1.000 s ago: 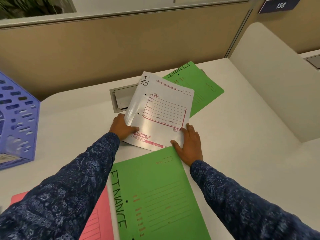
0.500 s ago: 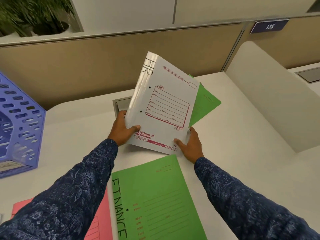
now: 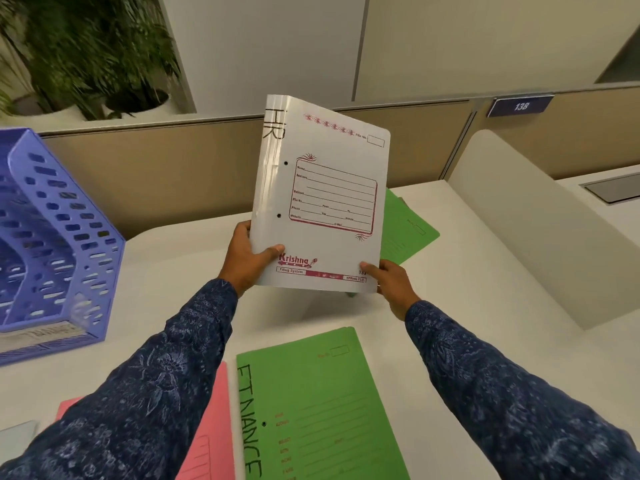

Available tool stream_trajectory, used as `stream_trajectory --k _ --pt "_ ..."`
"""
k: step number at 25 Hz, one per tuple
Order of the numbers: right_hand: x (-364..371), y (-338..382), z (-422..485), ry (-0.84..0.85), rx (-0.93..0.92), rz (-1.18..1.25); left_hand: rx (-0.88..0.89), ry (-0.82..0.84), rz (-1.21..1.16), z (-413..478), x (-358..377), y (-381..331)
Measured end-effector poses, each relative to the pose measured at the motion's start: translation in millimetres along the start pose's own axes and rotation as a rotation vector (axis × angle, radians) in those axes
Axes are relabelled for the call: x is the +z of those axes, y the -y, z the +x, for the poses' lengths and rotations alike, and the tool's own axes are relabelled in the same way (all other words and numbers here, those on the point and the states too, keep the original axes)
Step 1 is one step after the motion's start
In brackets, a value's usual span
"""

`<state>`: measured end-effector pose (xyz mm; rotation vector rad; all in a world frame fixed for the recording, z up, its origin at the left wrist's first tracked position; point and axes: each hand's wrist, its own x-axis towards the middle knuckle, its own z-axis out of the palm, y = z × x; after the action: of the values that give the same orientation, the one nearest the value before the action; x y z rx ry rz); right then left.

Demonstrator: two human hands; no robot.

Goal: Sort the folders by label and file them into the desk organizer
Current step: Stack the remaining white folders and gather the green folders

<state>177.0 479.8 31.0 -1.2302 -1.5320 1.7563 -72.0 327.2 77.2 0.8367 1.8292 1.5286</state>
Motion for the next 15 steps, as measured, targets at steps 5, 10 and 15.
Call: stream_trajectory --k 5,10,15 --pt "6 4 -43 0.059 -0.019 0.037 -0.046 -0.014 -0.025 -52 -10 6" --pt "7 2 -99 0.100 -0.054 0.020 -0.044 -0.021 0.023 -104 -30 10" --pt "18 -17 -150 0.102 -0.052 0.029 -0.052 -0.049 0.015 -160 -53 29"
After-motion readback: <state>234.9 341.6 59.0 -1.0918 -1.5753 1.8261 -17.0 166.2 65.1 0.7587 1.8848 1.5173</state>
